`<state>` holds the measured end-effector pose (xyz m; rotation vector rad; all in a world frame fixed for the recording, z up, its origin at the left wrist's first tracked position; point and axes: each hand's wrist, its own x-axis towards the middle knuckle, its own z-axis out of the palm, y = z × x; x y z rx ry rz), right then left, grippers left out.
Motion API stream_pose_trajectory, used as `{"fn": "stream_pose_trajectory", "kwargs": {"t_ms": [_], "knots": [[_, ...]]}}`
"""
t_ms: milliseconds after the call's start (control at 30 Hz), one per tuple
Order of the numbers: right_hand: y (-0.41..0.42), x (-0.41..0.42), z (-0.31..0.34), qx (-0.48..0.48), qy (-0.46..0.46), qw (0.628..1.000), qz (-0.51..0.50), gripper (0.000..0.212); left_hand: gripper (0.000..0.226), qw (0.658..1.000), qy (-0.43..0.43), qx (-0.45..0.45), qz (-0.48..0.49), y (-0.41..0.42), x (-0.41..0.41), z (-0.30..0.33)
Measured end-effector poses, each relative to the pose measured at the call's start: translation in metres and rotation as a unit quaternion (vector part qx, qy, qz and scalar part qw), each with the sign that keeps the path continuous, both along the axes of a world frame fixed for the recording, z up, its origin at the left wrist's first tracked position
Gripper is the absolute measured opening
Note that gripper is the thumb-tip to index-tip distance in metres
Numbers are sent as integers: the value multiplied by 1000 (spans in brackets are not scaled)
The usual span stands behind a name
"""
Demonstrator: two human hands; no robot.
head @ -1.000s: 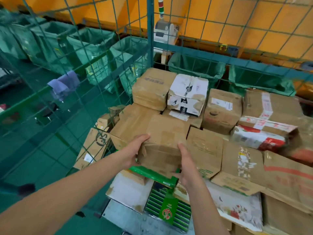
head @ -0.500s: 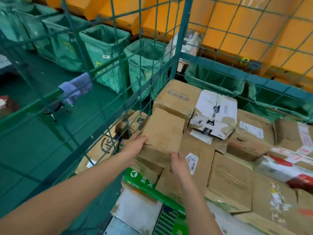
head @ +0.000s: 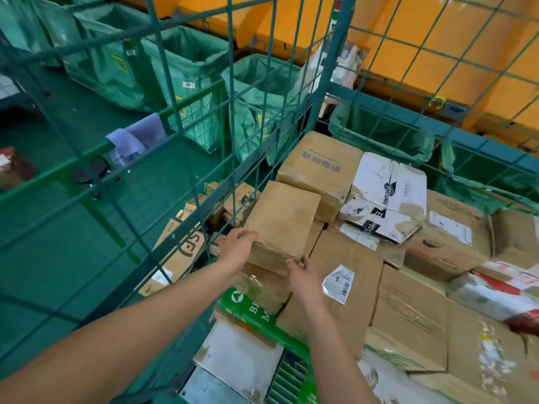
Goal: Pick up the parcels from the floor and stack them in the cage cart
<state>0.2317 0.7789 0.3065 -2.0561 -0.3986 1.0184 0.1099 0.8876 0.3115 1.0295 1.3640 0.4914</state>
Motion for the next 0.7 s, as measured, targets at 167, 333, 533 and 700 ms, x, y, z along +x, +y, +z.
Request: {"fn": "stream_pose_trajectory", "kwargs": {"t_ms": [167,333,533,700], "knots": [[-2,-5,4,-10,-9,1000,13,53,33,999,10,16,-36,-8,-4,1],[-9,-12,-4,-15,-18,1000,19,54,22,998,20,34,-52,-10,1,-9],[7,-9,6,-4,10,1000,9,32,22,997,34,45,-51,11,7,-6],[10,-11,2,20,35,999,-2,39,24,998,27,40,-43,17,8,-8]]}}
